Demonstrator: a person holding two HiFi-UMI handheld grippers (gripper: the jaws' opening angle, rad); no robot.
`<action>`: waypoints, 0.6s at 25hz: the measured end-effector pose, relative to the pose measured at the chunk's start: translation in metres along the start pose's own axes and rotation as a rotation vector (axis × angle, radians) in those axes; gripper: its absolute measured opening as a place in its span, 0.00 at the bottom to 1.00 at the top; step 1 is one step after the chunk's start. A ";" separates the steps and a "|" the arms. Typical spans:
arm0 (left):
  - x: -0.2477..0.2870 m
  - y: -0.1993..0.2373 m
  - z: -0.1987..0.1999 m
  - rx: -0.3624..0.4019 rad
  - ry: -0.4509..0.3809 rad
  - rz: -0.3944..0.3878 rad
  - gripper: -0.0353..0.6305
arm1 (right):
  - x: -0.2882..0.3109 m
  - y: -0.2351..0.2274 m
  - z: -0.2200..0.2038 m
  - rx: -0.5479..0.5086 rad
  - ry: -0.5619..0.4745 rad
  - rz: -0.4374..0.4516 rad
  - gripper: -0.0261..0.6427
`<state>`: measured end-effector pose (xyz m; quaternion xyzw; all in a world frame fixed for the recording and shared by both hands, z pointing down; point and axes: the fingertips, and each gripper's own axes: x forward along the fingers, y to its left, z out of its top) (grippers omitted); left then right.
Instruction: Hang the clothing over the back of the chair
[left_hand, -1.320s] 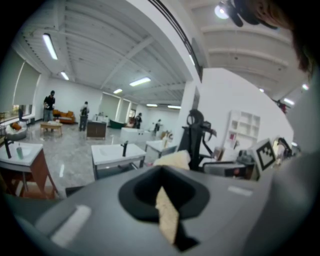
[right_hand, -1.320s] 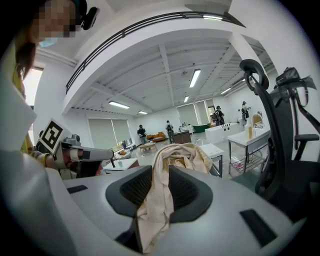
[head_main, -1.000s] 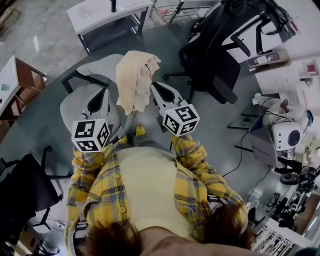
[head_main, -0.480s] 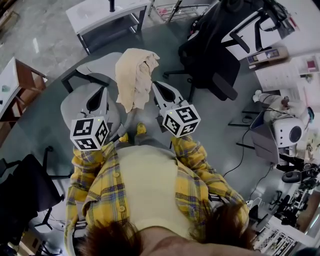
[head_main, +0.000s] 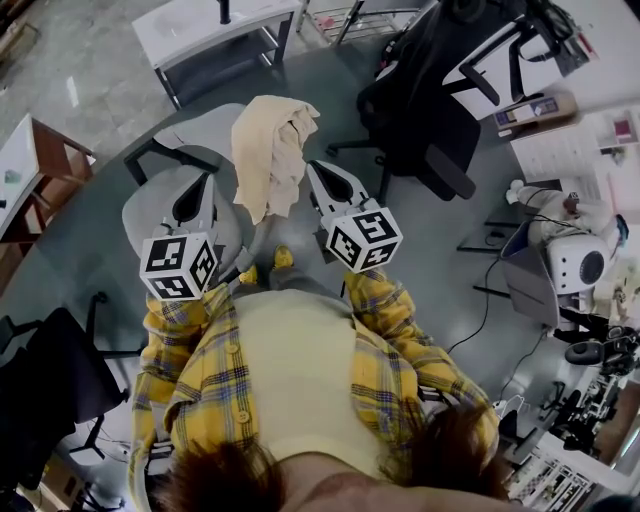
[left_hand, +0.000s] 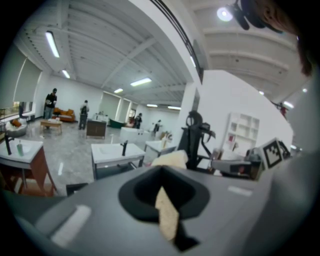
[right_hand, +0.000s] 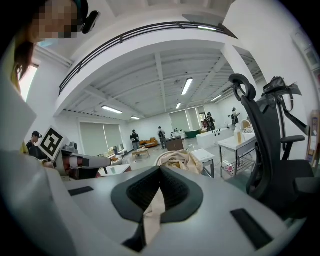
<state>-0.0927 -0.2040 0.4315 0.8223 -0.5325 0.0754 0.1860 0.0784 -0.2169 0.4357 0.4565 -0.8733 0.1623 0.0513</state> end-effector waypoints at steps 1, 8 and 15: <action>0.000 0.000 0.000 0.000 -0.001 0.001 0.06 | 0.000 0.000 0.001 -0.004 -0.002 -0.001 0.06; 0.000 0.001 -0.002 -0.006 0.000 0.004 0.06 | 0.002 0.000 0.002 -0.006 0.001 0.001 0.06; 0.003 0.000 -0.002 -0.007 0.005 0.002 0.06 | 0.003 -0.003 0.002 -0.007 0.007 0.002 0.06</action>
